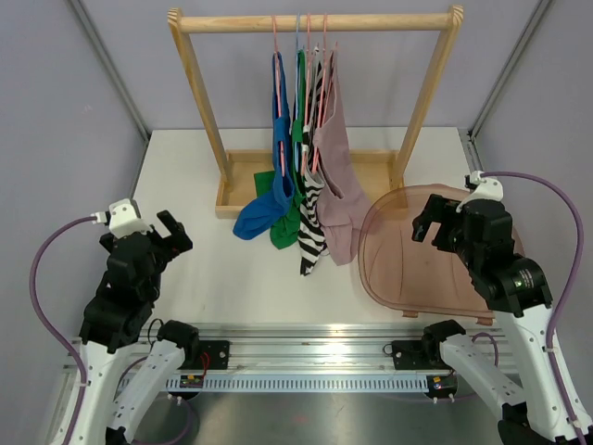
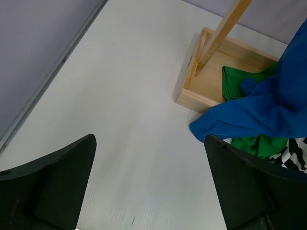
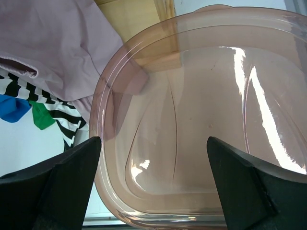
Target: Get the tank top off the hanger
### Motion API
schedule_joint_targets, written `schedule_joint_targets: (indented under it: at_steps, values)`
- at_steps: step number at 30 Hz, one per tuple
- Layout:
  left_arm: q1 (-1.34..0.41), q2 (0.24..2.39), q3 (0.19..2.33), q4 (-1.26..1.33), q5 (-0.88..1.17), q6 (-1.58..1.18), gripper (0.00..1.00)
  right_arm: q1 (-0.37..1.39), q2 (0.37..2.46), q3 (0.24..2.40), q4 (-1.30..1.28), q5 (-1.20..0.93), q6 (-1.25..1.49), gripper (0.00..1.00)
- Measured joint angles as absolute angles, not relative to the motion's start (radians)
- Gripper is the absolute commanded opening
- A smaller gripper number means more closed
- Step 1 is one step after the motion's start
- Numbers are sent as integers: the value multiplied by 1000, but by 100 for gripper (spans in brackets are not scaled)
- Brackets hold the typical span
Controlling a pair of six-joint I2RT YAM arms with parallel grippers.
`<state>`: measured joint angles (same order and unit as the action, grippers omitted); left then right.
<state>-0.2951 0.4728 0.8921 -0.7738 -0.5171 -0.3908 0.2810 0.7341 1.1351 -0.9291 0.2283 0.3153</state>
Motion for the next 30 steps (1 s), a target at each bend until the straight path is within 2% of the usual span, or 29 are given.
schedule_joint_targets:
  at_steps: [9, 15, 21, 30]
  values:
    - [-294, 569, 1050, -789, -380, -419, 99, 281, 725, 1118, -913, 135, 331, 100]
    - [-301, 798, 1363, -820, -244, -419, 99, 282, 729, 1083, -893, -2, 348, 99]
    - [-404, 1084, 1713, -833, -192, -406, 99, 282, 716, 1062, -886, -80, 355, 100]
    - [-484, 1416, 1965, -750, -168, -352, 90, 282, 644, 1061, -915, -127, 356, 99]
